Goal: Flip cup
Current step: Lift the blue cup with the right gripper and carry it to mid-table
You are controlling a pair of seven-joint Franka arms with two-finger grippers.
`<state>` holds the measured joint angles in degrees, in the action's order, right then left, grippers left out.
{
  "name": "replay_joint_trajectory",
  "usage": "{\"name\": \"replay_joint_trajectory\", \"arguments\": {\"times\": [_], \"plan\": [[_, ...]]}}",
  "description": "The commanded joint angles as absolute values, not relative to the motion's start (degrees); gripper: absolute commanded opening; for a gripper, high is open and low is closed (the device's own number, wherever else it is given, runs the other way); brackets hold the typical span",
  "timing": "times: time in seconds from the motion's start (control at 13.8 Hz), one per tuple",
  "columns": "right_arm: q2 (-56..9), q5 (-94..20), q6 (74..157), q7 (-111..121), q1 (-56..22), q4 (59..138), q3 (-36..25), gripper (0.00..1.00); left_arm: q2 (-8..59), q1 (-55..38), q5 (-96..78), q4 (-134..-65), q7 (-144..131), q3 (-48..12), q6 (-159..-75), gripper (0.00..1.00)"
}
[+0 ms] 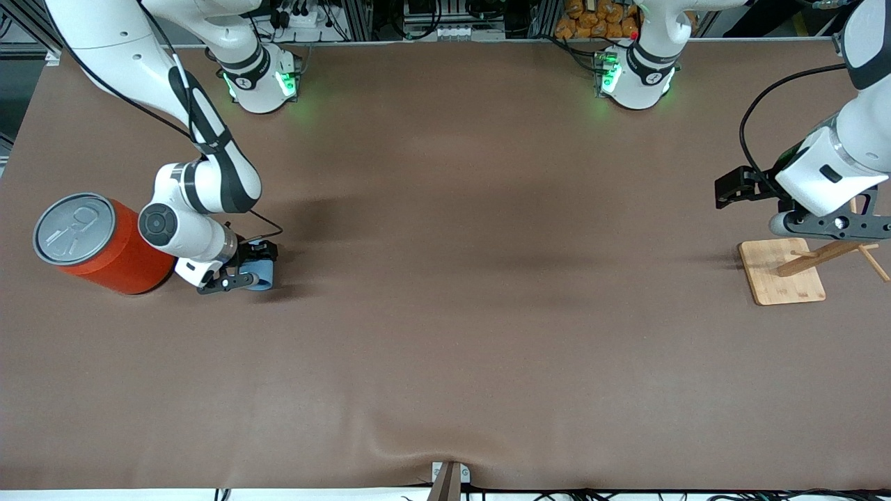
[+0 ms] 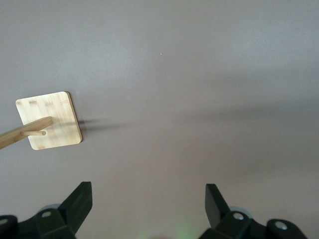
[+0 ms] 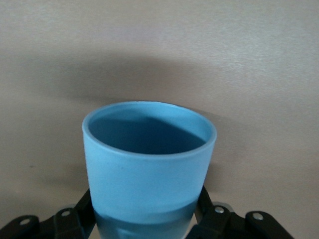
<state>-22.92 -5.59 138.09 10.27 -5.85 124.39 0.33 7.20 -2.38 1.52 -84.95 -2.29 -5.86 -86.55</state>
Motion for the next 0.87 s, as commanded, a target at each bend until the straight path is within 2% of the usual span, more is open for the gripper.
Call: {"name": "replay_joint_trajectory", "arguments": {"times": [0.0, 0.22, 0.44, 0.58, 0.8], "plan": [[-22.0, -6.4, 130.6, 9.9, -6.5, 118.2, 2.1, 0.00, 7.4, -1.9, 1.8, -84.6, -2.2, -6.2, -86.7, 1.00], [-23.9, -5.7, 126.7, 10.2, -9.7, 108.4, 8.6, 0.00, 8.2, -2.0, 1.7, -84.6, -2.3, -6.2, -86.7, 1.00], [-30.7, -5.7, 126.2, 6.2, -14.6, 94.6, 13.3, 0.00, 9.1, -1.9, 1.3, -84.5, -2.4, -6.2, -87.5, 1.00], [-36.0, -1.4, 126.1, 6.3, -21.9, 85.7, 13.6, 0.00, 9.0, -2.2, 1.6, -84.5, -2.4, -6.2, -89.6, 1.00], [-37.8, 3.2, 126.5, 14.2, -25.3, 83.0, 16.4, 0.00, 9.1, -1.9, 1.5, -84.5, -2.3, -6.2, -89.6, 1.00]]}}
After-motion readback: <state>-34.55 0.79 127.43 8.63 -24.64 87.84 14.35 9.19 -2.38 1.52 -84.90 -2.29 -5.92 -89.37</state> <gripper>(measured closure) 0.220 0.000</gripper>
